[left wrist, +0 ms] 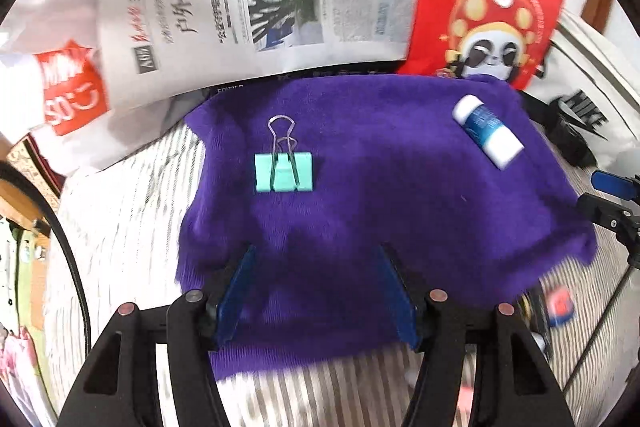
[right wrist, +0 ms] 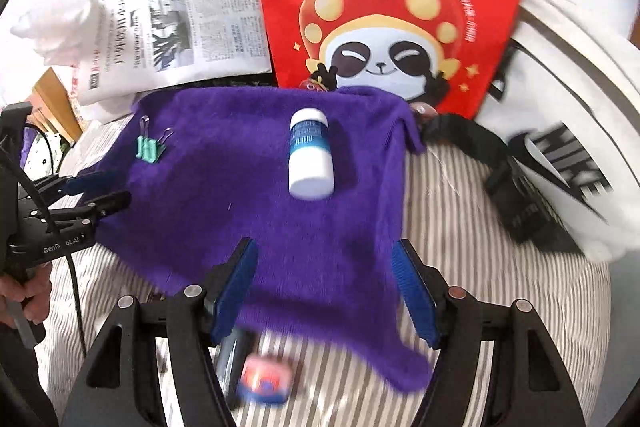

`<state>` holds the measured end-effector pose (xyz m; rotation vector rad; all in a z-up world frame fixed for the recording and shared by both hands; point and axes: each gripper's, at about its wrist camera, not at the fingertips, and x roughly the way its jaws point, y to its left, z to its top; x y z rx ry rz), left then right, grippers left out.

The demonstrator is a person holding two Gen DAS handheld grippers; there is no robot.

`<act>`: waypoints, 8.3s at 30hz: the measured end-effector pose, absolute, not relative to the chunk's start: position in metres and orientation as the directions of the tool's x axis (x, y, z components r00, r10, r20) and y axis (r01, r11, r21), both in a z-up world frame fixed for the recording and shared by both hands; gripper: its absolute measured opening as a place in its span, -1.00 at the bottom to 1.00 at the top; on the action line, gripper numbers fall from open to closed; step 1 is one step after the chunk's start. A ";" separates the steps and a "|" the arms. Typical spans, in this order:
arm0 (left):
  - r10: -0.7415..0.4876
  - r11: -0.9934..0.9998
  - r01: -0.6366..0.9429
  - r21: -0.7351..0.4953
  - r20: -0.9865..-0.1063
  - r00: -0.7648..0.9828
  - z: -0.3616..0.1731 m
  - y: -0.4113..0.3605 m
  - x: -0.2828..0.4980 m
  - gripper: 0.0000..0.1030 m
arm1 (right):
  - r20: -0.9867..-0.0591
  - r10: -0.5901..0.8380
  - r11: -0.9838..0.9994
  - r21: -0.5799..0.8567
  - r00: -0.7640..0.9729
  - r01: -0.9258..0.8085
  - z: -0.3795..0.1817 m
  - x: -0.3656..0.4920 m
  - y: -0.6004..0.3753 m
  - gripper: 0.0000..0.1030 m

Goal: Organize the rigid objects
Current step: 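Grasp the white plug charger with the left tool while the right tool grasps the Vaseline tin, then place the charger beside the clip while the right tool sets the tin by the bottle, then grasp the clear suction cup with the left tool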

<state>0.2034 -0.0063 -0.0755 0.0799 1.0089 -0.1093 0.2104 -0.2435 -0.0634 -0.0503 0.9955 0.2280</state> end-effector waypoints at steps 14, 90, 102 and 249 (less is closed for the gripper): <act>-0.199 0.944 0.328 -0.027 -0.841 0.503 -0.086 -0.020 0.106 0.21 | -0.834 0.175 0.981 0.105 0.524 -0.161 -0.075 0.114 -0.258 0.34; -0.109 0.984 0.180 -0.001 -0.798 0.592 -0.122 0.033 0.084 -0.12 | -0.806 0.154 0.954 -0.030 0.571 -0.300 -0.141 0.136 -0.206 -0.16; -0.120 0.989 0.135 -0.053 -0.822 0.556 -0.115 0.040 0.089 -0.14 | -0.851 0.139 0.976 0.029 0.506 -0.218 -0.134 0.130 -0.219 -0.20; -0.122 0.974 0.225 0.008 -0.822 0.556 -0.130 -0.005 0.134 -0.51 | -0.849 0.208 0.972 0.126 0.486 -0.197 -0.114 0.112 -0.241 0.16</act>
